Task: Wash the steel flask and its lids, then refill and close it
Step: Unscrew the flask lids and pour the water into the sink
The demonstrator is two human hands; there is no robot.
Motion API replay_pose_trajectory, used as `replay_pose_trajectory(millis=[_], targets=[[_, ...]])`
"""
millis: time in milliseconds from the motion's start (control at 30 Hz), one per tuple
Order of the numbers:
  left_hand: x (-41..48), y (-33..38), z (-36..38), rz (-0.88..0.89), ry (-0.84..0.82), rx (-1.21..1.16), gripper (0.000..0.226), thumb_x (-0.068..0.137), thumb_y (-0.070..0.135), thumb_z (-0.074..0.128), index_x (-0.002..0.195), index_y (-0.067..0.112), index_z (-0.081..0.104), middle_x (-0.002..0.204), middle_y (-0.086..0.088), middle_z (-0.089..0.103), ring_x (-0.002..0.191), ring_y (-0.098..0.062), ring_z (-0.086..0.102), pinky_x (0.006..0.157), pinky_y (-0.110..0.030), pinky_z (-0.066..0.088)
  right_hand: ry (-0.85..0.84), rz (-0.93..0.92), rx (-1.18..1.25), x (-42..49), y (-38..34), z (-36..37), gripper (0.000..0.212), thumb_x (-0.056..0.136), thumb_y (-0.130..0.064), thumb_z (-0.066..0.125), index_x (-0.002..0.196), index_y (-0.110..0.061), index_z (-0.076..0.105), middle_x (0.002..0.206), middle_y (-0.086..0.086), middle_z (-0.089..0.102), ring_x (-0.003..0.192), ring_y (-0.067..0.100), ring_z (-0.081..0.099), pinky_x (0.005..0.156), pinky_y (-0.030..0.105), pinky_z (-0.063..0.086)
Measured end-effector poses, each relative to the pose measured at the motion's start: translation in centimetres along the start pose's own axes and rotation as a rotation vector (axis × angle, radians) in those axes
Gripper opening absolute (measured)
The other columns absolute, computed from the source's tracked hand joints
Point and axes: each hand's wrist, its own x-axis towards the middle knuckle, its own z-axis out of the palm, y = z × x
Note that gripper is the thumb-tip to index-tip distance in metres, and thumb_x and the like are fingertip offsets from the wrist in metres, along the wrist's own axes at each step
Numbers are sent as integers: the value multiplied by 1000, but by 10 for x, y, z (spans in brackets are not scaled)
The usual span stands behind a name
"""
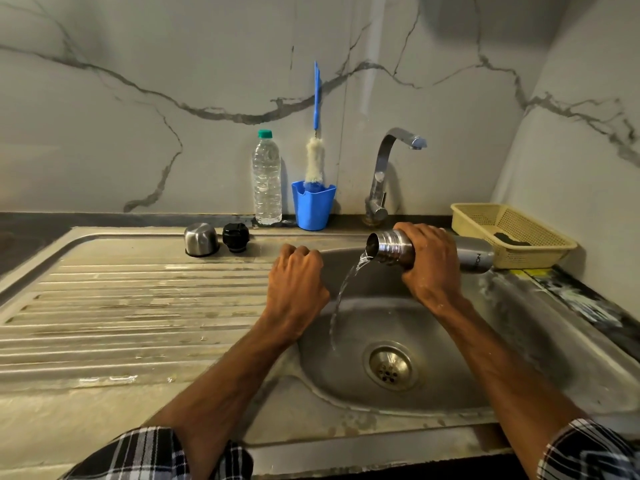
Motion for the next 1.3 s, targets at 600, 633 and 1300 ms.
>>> replay_pose_trajectory(millis=[600, 633, 1300], targets=[[-2, -6, -4, -52, 12, -51, 33, 91, 17, 66, 123, 13, 57, 123, -7, 62, 117, -23, 51, 98, -36, 46, -10, -12, -54, 0, 0, -5, 86, 57, -3, 88, 136, -14, 55, 128, 10, 61, 122, 31, 52, 115, 48, 33], [-2, -7, -4, -56, 3, -51, 35, 91, 17, 67, 124, 13, 56, 124, -7, 61, 117, -23, 51, 98, -35, 46, -7, -17, -56, 0, 0, -5, 86, 57, -3, 88, 136, -14, 55, 128, 10, 61, 122, 30, 52, 115, 48, 33], [-1, -11, -3, -40, -48, -87, 46, 89, 15, 69, 131, 12, 50, 131, -8, 53, 121, -23, 48, 98, -34, 46, 1, -16, -63, 2, -3, -7, 88, 58, -4, 88, 137, -16, 53, 130, 10, 60, 125, 31, 51, 118, 50, 28]])
